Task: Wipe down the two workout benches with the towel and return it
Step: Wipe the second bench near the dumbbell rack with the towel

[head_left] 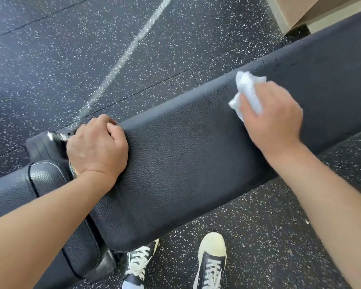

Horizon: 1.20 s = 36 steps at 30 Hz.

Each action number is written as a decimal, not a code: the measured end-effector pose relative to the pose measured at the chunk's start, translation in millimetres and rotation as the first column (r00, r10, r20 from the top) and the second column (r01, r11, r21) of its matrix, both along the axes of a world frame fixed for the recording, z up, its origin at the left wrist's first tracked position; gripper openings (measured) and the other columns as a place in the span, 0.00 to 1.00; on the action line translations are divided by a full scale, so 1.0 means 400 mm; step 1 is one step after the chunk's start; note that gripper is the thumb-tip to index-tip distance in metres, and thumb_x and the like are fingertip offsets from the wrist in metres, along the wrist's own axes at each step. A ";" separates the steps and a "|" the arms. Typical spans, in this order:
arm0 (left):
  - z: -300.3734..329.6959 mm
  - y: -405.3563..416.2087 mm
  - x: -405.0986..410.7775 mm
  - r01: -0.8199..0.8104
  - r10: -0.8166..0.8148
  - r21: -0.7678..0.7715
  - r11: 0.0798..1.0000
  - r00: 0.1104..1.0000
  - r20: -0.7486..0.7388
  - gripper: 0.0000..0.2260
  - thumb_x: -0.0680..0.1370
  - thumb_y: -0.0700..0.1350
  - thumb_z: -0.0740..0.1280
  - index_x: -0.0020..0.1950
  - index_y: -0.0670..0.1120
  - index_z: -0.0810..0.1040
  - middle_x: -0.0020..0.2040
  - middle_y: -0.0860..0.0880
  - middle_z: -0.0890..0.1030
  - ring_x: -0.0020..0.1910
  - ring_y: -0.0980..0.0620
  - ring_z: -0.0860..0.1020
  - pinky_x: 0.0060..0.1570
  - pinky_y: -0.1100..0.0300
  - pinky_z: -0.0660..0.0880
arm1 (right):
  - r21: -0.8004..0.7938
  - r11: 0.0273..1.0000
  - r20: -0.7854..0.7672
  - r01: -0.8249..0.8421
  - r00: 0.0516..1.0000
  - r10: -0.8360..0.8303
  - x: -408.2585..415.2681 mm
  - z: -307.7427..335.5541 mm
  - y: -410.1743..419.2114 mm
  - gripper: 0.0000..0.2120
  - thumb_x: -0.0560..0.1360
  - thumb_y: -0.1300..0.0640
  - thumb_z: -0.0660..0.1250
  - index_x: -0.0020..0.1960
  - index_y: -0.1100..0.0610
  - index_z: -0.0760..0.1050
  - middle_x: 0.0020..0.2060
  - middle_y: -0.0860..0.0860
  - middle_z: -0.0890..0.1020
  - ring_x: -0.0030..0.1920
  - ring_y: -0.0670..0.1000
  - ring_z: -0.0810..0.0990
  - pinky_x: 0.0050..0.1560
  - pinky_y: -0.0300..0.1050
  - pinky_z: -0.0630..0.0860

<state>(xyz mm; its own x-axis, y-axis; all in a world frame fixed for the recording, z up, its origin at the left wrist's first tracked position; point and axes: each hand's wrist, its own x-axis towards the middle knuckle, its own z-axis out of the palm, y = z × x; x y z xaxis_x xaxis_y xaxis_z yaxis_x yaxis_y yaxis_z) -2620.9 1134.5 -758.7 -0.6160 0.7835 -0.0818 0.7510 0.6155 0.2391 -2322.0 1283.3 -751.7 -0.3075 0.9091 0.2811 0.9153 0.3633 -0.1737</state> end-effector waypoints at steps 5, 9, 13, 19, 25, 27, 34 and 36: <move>-0.001 -0.003 0.000 0.004 -0.004 0.019 1.000 1.000 0.000 0.15 0.79 0.48 0.54 0.48 0.48 0.80 0.44 0.41 0.81 0.46 0.37 0.76 0.45 0.47 0.68 | -0.123 0.988 -0.083 -0.092 0.993 0.082 -0.290 0.013 -0.105 0.17 0.78 0.43 0.66 0.63 0.49 0.78 0.55 0.48 0.82 0.48 0.57 0.79 0.37 0.48 0.69; -0.005 -0.002 0.000 0.001 -0.001 0.014 1.000 1.000 -0.001 0.15 0.78 0.48 0.54 0.48 0.48 0.80 0.44 0.41 0.81 0.45 0.37 0.76 0.44 0.47 0.68 | -0.065 0.928 -0.102 -0.366 0.928 0.359 -0.371 -0.005 -0.314 0.15 0.80 0.48 0.67 0.64 0.52 0.76 0.52 0.51 0.83 0.39 0.55 0.76 0.33 0.48 0.74; -0.009 -0.005 -0.005 0.004 -0.004 0.041 0.999 1.000 -0.010 0.16 0.78 0.49 0.53 0.48 0.47 0.80 0.44 0.41 0.81 0.45 0.36 0.77 0.44 0.45 0.70 | 0.006 0.810 -0.085 -0.586 0.807 0.585 -0.190 -0.016 -0.365 0.10 0.81 0.46 0.69 0.51 0.53 0.81 0.43 0.50 0.81 0.36 0.54 0.71 0.32 0.48 0.70; -0.020 -0.007 -0.008 0.017 -0.015 0.064 0.998 1.000 -0.028 0.16 0.79 0.49 0.54 0.47 0.47 0.80 0.42 0.43 0.80 0.43 0.38 0.76 0.42 0.49 0.65 | 0.168 0.974 0.102 -0.151 0.986 0.135 0.040 -0.009 -0.122 0.07 0.83 0.47 0.63 0.52 0.49 0.72 0.40 0.52 0.75 0.37 0.55 0.71 0.32 0.51 0.67; -0.019 -0.006 -0.009 0.020 -0.020 0.045 0.999 1.000 -0.010 0.17 0.79 0.50 0.52 0.48 0.47 0.79 0.43 0.43 0.80 0.45 0.38 0.76 0.43 0.47 0.68 | -0.137 0.983 -0.163 0.125 0.976 -0.147 -0.174 0.013 -0.304 0.12 0.76 0.45 0.70 0.49 0.54 0.76 0.42 0.52 0.80 0.38 0.58 0.75 0.31 0.50 0.64; -0.019 -0.004 -0.011 0.013 -0.013 0.030 0.999 1.000 -0.014 0.17 0.78 0.51 0.51 0.47 0.46 0.78 0.42 0.42 0.79 0.43 0.39 0.74 0.43 0.47 0.68 | -0.117 0.989 -0.201 -0.088 0.978 0.063 -0.291 0.011 -0.445 0.09 0.75 0.50 0.72 0.49 0.54 0.77 0.41 0.52 0.80 0.36 0.56 0.73 0.31 0.51 0.69; -0.021 -0.005 -0.016 -0.009 0.009 0.004 1.000 1.000 -0.004 0.15 0.77 0.52 0.50 0.42 0.47 0.73 0.35 0.47 0.71 0.39 0.40 0.71 0.42 0.48 0.65 | -0.089 0.852 -0.111 -0.515 0.855 0.506 -0.302 -0.001 -0.546 0.05 0.80 0.59 0.67 0.50 0.53 0.81 0.40 0.51 0.80 0.35 0.54 0.70 0.30 0.50 0.72; -0.015 -0.006 -0.012 0.006 -0.006 0.012 1.000 1.000 0.012 0.14 0.77 0.52 0.50 0.41 0.47 0.71 0.33 0.49 0.67 0.39 0.41 0.69 0.43 0.48 0.65 | 0.008 0.860 0.041 -0.510 0.860 0.509 -0.198 0.019 -0.450 0.09 0.84 0.52 0.65 0.59 0.52 0.81 0.47 0.51 0.81 0.36 0.54 0.73 0.32 0.51 0.74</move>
<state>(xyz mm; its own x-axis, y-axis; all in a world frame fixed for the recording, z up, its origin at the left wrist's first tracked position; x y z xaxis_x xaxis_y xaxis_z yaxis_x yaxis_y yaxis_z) -2625.8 1131.9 -764.6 -0.6104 0.7881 -0.0800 0.7517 0.6081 0.2552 -2401.1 1103.2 -744.2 -0.7367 0.6175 0.2754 0.6071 0.7835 -0.1326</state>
